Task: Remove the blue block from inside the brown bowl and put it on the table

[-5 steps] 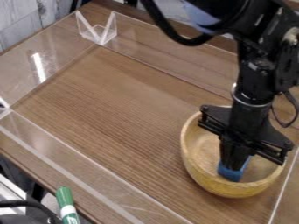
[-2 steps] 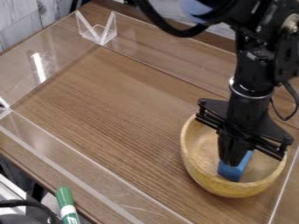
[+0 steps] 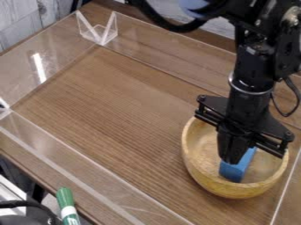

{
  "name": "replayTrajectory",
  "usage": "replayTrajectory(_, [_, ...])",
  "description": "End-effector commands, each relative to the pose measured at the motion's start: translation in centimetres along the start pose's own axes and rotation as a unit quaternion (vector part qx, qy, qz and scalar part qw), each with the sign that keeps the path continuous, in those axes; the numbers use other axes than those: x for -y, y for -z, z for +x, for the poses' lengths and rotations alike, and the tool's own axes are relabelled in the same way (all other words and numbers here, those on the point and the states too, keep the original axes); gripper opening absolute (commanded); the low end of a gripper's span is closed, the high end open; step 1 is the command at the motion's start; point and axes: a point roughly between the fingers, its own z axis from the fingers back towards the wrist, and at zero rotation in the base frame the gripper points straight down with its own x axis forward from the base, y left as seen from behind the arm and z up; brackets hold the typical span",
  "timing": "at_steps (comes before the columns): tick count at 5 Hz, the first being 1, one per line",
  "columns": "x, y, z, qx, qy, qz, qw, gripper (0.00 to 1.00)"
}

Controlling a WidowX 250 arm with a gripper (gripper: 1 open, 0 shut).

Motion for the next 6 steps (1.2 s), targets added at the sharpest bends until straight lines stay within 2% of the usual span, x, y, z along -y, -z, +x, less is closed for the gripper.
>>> replayTrajectory(1, [-0.1, -1.8, 0.6, 0.03, -0.003, -0.011, 0.9995, 0.0])
replayTrajectory(3, [-0.5, -1.7, 0.5, 0.031, -0.002, -0.012, 0.9994, 0.0])
replayTrajectory(4, [-0.6, -1.3, 0.5, 0.031, -0.003, -0.013, 0.9994, 1.0])
replayTrajectory(6, [-0.4, 0.1, 0.8, 0.032, -0.002, -0.016, 0.9994, 1.0])
